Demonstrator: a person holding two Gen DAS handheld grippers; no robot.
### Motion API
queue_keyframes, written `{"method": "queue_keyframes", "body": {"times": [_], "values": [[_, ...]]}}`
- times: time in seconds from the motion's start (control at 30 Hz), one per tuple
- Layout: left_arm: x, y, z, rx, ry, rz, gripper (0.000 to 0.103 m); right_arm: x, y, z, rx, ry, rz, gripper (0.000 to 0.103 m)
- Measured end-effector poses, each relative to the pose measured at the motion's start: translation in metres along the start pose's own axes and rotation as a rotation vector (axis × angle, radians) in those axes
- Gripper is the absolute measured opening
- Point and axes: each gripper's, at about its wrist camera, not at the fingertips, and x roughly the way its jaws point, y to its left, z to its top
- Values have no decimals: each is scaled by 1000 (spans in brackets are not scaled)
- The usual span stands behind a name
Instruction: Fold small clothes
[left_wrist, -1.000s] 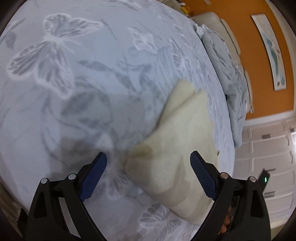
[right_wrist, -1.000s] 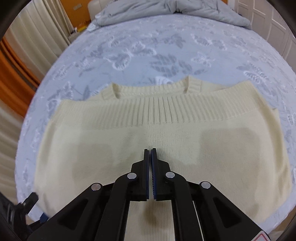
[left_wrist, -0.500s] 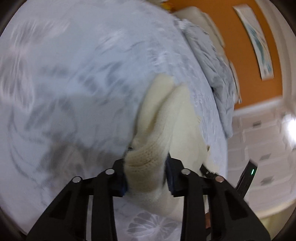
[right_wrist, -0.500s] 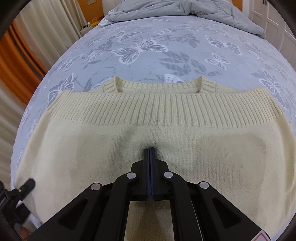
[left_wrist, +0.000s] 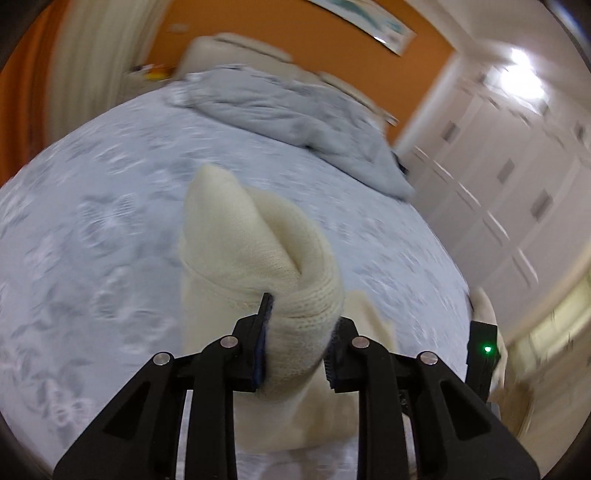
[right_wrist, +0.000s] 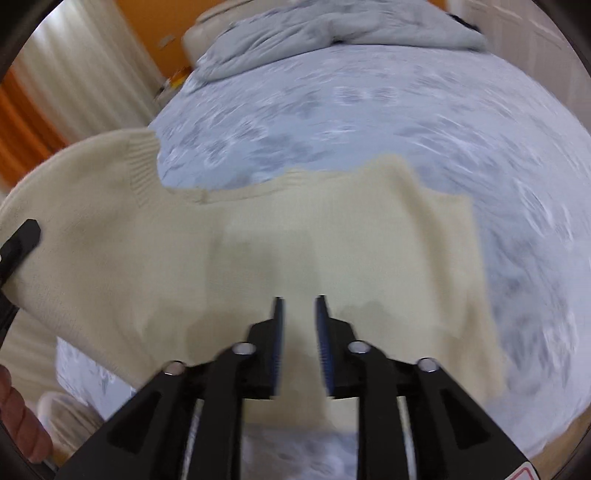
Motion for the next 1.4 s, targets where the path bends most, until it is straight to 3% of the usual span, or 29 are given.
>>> {"method": "queue_keyframes", "body": {"times": [0.13, 0.2, 0.27, 0.33, 0.37, 0.4, 0.47, 0.5, 0.57, 0.73, 0.87, 1.0, 1.03, 1.07, 1.1, 1.13, 1.2, 1.23, 1.27, 1.3, 1.33, 1.4], "values": [[45, -58, -34, 160, 126, -6, 23, 1, -48, -19, 137, -20, 45, 28], [78, -74, -65, 228, 226, 26, 25, 9, -62, -21, 191, 16, 18, 28], [97, -78, -90, 265, 279, 76, 25, 11, -70, -14, 221, -2, 26, 28], [90, -78, -103, 272, 239, 98, 30, 9, -74, -10, 233, -30, 26, 29], [85, -78, -106, 272, 222, 103, 41, 9, -77, -7, 249, -43, 61, 31], [75, -76, -109, 271, 205, 102, 61, 8, -78, -5, 269, -49, 110, 34], [59, -76, -109, 277, 165, 95, 76, 8, -81, -2, 298, -51, 209, 44], [47, -76, -110, 293, 139, 99, 78, 7, -80, -2, 305, -53, 252, 47], [29, -74, -113, 336, 119, 142, 86, 3, -77, 1, 305, -64, 314, 63], [10, -45, -128, 325, 179, 254, 86, -14, -57, 0, 244, -124, 385, 78], [2, -22, -132, 252, 217, 313, 86, -8, -34, -9, 168, -44, 412, 81], [1, -17, -135, 242, 229, 348, 86, 4, -3, -20, 59, 8, 374, 81], [3, -17, -136, 240, 237, 354, 86, 8, 3, -22, 24, 6, 349, 72], [5, -17, -137, 239, 240, 360, 86, 12, 11, -23, -23, 4, 307, 41], [7, -18, -139, 241, 244, 366, 86, 15, 16, -24, -63, -1, 263, 31], [9, -18, -140, 245, 244, 373, 86, 16, 18, -22, -88, -5, 241, 28], [10, -21, -138, 252, 228, 386, 86, -8, 1, -14, 6, -96, 410, 23], [11, -22, -135, 254, 214, 390, 86, -30, -16, -11, 75, -180, 561, 22], [13, -22, -132, 254, 205, 388, 86, -41, -29, -13, 114, -216, 602, 22], [17, -22, -129, 252, 203, 386, 86, -46, -46, -13, 172, -231, 578, 22], [21, -22, -128, 254, 206, 392, 86, -35, -69, -16, 267, -171, 443, 22], [33, -20, -127, 249, 221, 395, 87, 4, -100, -27, 386, 42, 206, 22]]}}
